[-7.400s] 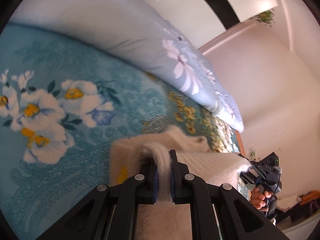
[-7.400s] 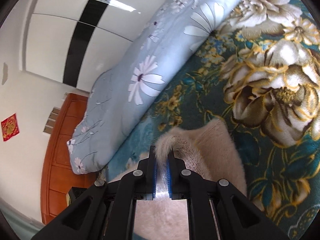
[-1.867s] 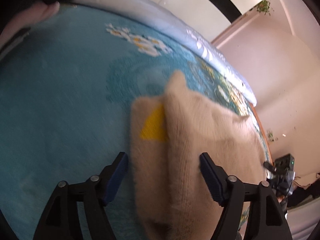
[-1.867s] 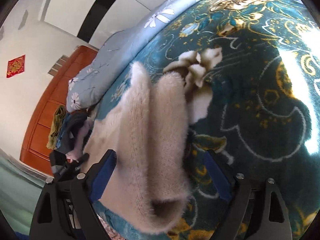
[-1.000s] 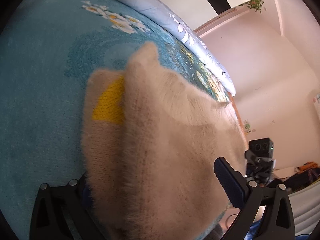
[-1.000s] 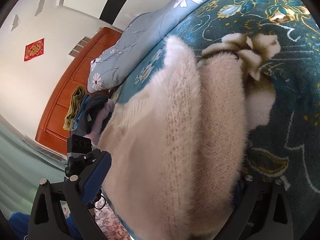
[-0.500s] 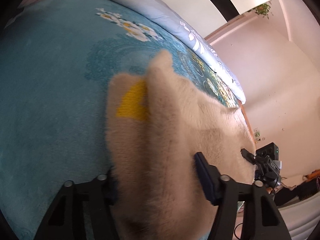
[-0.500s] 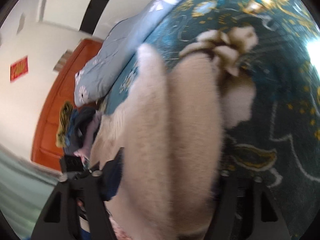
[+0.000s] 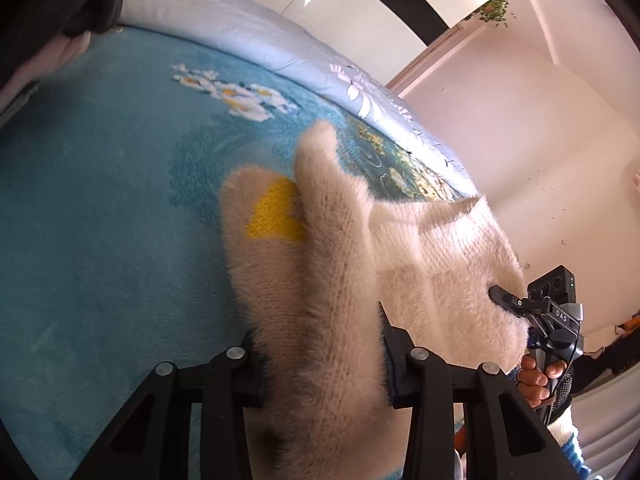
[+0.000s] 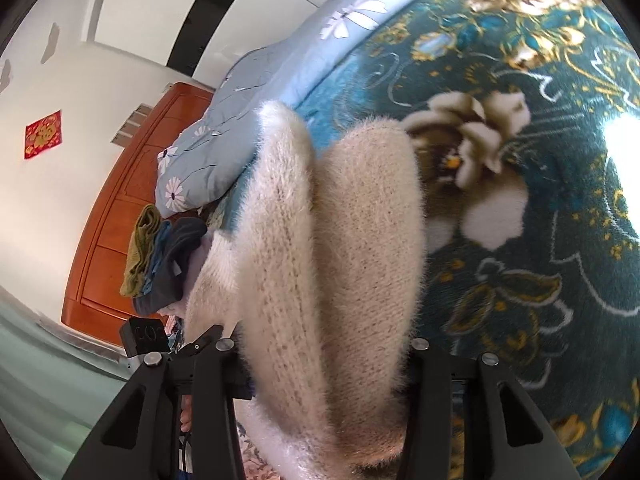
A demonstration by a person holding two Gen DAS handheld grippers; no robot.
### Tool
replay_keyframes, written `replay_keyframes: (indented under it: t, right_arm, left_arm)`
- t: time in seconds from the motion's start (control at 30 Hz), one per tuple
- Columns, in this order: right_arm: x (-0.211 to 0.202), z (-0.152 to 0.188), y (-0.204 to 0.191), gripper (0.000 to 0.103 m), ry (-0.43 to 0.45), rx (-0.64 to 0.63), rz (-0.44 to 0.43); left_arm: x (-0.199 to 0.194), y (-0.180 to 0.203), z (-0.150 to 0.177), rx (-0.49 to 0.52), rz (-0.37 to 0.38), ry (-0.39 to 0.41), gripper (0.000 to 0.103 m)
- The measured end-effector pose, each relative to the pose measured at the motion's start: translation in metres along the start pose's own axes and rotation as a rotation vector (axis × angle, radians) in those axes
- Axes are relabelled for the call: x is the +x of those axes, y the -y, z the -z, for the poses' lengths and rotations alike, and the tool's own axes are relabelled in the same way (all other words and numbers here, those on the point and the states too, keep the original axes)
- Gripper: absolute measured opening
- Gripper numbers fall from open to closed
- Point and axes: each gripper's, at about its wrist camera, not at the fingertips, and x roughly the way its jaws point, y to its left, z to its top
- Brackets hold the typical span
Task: Fold clothes
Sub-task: 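Lift the folded sweater off the bed with both grippers, then carry the folded sweater with both grippers toward the clothes pile by the headboard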
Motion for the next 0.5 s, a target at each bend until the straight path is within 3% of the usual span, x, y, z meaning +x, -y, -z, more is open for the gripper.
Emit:
replay_keyframes:
  t: [0.27,0.5]
  right_arm:
    - [0.000,0.008,-0.049,0.046,0.018,-0.050,-0.061]
    - [0.003,0.004,-0.118,0.046,0.044,-0.144,-0.148]
  left_arm:
    - [-0.071,0.007,-0.018,0.071,-0.013,0.081,0.042]
    - [-0.154,0.019,-0.044,0.144,-0.043,0.207,0.042]
